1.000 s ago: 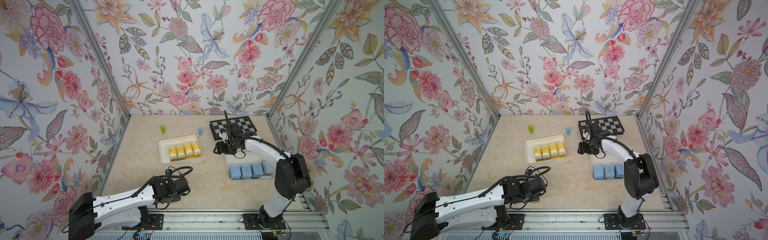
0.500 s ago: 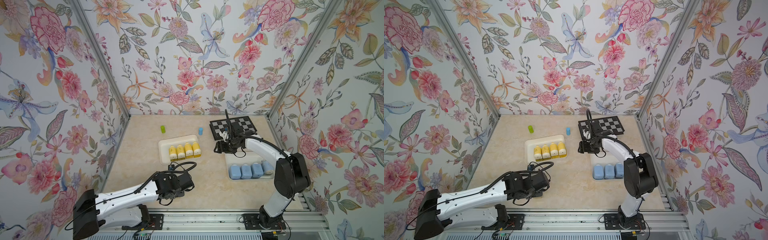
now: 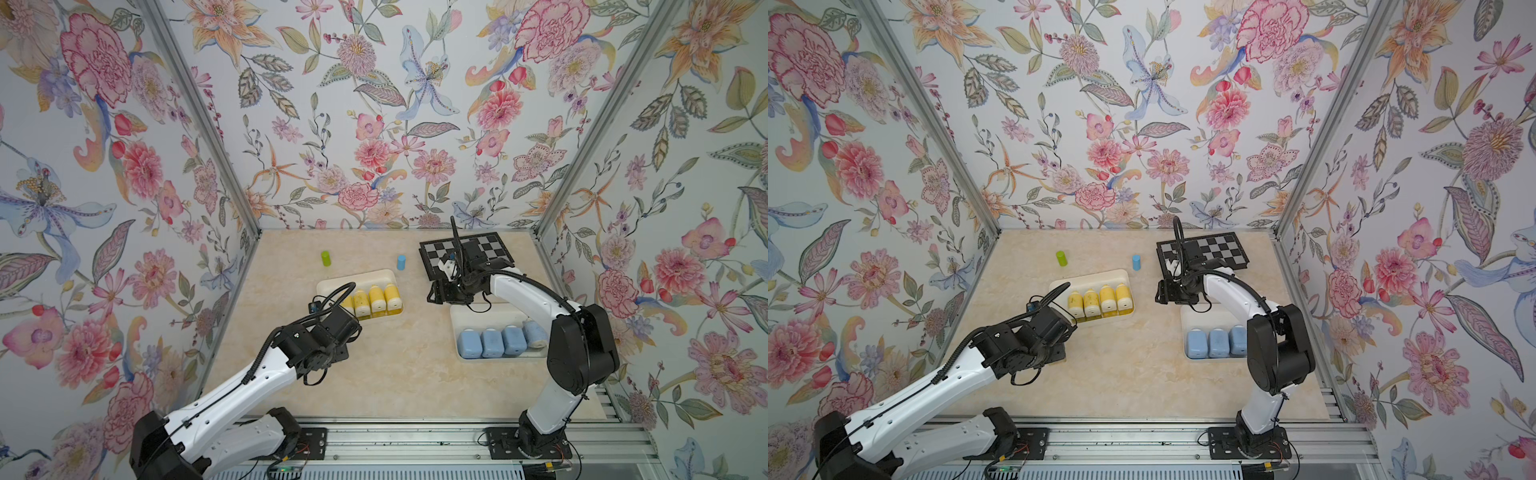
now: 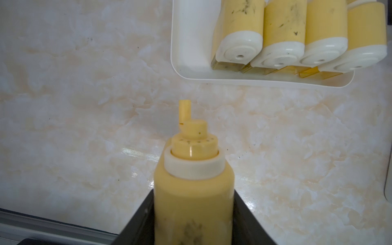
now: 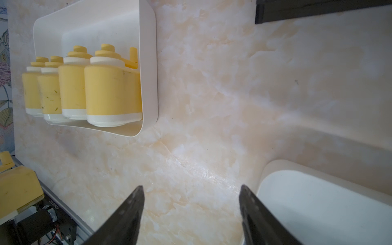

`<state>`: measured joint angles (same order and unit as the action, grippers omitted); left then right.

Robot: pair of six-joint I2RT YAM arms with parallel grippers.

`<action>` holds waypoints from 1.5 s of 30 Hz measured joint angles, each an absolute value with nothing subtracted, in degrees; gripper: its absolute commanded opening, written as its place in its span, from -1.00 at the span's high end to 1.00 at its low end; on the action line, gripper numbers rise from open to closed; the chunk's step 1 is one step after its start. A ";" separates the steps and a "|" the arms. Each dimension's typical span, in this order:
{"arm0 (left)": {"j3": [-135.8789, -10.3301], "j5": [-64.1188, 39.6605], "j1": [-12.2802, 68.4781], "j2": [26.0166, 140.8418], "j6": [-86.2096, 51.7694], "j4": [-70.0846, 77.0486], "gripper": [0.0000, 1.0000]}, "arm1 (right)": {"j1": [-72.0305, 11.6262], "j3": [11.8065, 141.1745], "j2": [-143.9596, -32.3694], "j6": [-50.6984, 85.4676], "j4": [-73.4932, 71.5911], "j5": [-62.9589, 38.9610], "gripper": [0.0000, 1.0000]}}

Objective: Place the pencil sharpeners by color into the storage box
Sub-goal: Pick up the pencil sharpener from the center of the board, then place the pencil sharpener in the storage box.

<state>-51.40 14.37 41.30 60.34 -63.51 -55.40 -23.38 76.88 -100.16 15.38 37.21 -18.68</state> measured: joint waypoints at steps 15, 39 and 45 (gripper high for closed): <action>-61.93 12.25 23.03 72.77 -42.24 -47.22 0.18 | -23.38 80.77 -101.73 15.42 38.87 -18.57 -0.44; -64.40 4.45 18.65 83.61 -36.86 -37.26 0.18 | -23.49 82.96 -103.90 15.42 39.83 -18.48 -0.44; -64.38 3.99 18.65 85.01 -36.88 -36.25 0.19 | -23.49 82.96 -104.12 15.40 39.83 -18.50 -0.45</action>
